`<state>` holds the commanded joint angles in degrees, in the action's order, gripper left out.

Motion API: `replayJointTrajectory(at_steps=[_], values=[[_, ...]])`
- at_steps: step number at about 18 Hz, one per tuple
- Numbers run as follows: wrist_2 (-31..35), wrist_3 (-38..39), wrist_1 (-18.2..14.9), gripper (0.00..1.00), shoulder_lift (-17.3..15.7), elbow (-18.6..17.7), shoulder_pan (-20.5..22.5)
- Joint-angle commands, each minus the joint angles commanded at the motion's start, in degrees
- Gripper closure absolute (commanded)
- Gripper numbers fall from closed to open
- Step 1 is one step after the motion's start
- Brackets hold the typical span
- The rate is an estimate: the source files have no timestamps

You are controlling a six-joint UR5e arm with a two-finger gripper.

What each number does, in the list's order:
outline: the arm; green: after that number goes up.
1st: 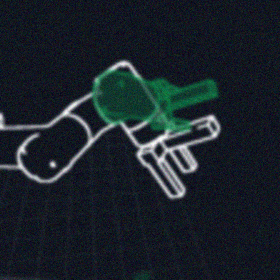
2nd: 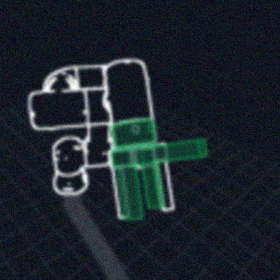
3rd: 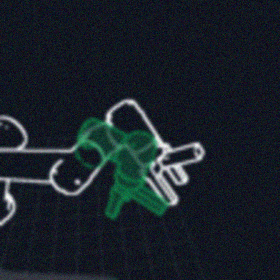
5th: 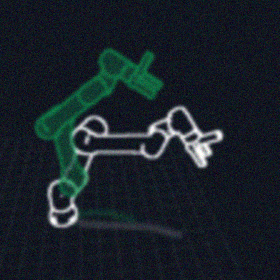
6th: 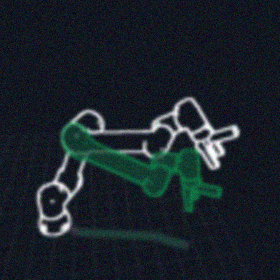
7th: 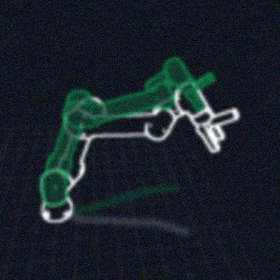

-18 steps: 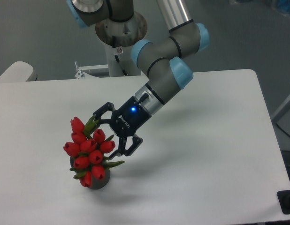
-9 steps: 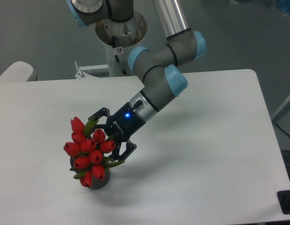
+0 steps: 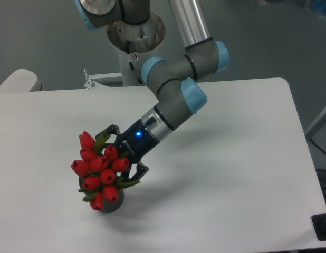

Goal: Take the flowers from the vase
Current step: 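Close the gripper around the tulip stems just above the vase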

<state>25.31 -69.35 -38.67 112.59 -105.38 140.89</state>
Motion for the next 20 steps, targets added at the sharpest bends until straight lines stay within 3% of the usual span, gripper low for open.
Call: replayJointTrajectory(at_steps=[5,10,13,20], values=[[0.0,0.0,0.0,0.06,0.1,-0.1,-0.2],[-0.1,-0.1,0.0,0.41,-0.1,0.1,0.0],[0.0,-1.3,0.0,0.42,0.0,0.0,0.0],[-0.1,-2.0,0.1,0.57,-0.2,-0.1,0.1]])
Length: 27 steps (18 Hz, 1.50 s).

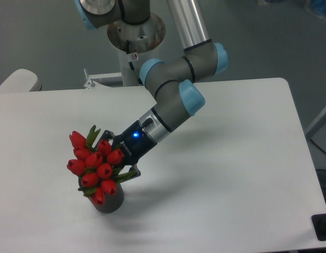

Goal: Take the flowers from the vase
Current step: 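Close the gripper around the tulip stems just above the vase, then lift the gripped tulips straight up out of the grey vase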

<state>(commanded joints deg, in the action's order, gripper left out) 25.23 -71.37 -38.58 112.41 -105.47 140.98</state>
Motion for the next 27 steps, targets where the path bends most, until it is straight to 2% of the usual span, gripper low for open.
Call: replayJointTrajectory(at_steps=[7,17,27], values=[[0.0,0.0,-0.1,0.72,-0.6,-0.4,0.4],[-0.7,1.8,-0.1,0.72,-3.3,0.0,1.0],[-3.5,10.6,-0.2,0.72,-7.6,1.7,3.7]])
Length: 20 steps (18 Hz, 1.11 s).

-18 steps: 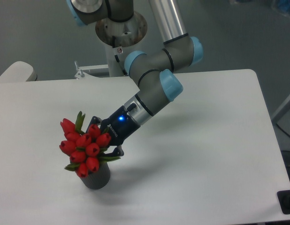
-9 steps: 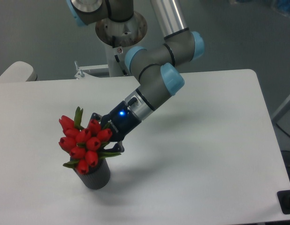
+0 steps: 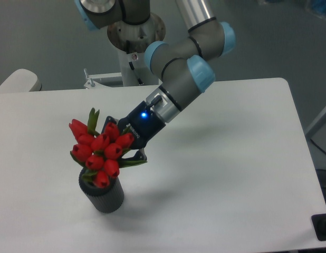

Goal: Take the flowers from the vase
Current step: 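Lift the gripped tulips straight up out of the grey vase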

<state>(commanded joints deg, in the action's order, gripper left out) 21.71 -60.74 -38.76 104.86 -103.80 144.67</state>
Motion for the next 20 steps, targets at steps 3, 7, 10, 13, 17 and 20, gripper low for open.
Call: replayJointTrajectory(at_steps=[3,7,10,13,17,20], values=[[-0.1,2.9,0.0,0.72,-1.0,1.2,0.3],[-0.1,6.0,0.0,0.72,-1.7,3.4,0.4],[-0.1,7.5,0.0,0.72,-3.2,3.7,1.2],[0.0,7.9,-0.1,0.72,-4.0,4.8,1.9],[0.0,8.0,-0.2,0.72,-5.9,5.0,3.4],[-0.1,8.2,-0.4,0.73,-6.9,5.1,4.6]])
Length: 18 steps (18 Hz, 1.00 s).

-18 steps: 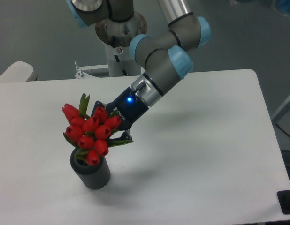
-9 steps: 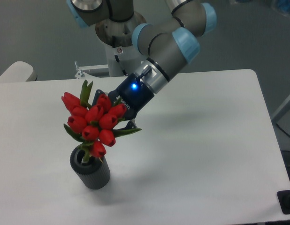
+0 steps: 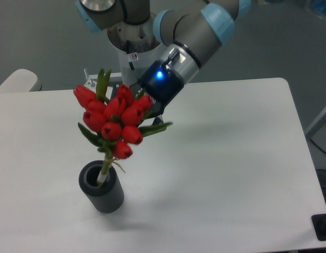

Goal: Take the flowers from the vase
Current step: 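Lift the gripped tulips straight up out of the grey vase, then carry the held tulips away from the vase and lower them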

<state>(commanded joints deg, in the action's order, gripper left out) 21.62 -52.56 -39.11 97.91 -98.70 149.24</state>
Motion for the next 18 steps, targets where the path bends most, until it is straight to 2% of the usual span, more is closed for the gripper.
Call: replayJointTrajectory(at_steps=[3,7,11,15,18], values=[[-0.1,0.0,0.1,0.73,0.1,0.1,1.8],[-0.1,-0.1,0.1,0.74,1.0,2.1,5.1],[0.2,-0.9,0.2,0.75,6.5,6.0,7.6],[2.4,-0.9,0.0,0.75,13.9,12.5,8.4],[4.6,-1.6,-0.1,0.75,18.0,16.5,8.6]])
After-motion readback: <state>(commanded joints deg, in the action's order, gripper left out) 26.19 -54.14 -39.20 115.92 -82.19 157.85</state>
